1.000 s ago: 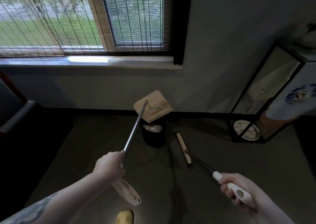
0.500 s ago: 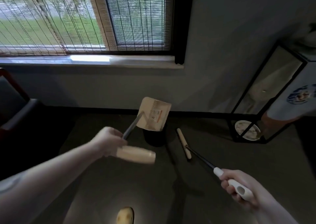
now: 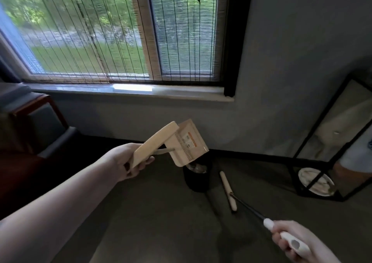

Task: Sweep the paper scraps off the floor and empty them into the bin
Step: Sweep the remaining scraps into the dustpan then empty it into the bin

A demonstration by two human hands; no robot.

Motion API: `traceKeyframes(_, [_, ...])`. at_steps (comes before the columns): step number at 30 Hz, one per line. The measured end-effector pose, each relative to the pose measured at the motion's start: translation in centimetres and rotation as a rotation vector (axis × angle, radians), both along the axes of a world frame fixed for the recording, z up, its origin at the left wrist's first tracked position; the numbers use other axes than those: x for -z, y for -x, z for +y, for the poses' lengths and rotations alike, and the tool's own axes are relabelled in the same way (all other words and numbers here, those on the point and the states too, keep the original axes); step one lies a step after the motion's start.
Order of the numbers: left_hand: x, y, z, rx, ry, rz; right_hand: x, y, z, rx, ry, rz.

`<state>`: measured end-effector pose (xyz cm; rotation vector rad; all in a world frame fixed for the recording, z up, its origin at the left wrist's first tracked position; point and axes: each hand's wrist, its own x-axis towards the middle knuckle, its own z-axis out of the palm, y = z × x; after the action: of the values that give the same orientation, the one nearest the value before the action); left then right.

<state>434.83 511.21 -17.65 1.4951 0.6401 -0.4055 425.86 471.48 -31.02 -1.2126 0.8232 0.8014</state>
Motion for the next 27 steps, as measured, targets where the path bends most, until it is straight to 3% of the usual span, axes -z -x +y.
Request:
traceKeyframes(6, [1.0, 2.2, -4.2, -0.035, -0.017, -0.092, -0.3, -1.0, -1.5, -0.011, -0.055, 0.032])
traceKeyframes(14, [2.8, 3.1, -11.8, 0.100, 0.024, -0.183, -1.6, 0.7, -3.0, 0.085, 0.011, 0.016])
traceKeyframes(27, [9.0, -0.7, -19.9, 0.161, 0.120, 0.049, -2.8, 1.2, -5.6, 0.209, 0.115, -0.035])
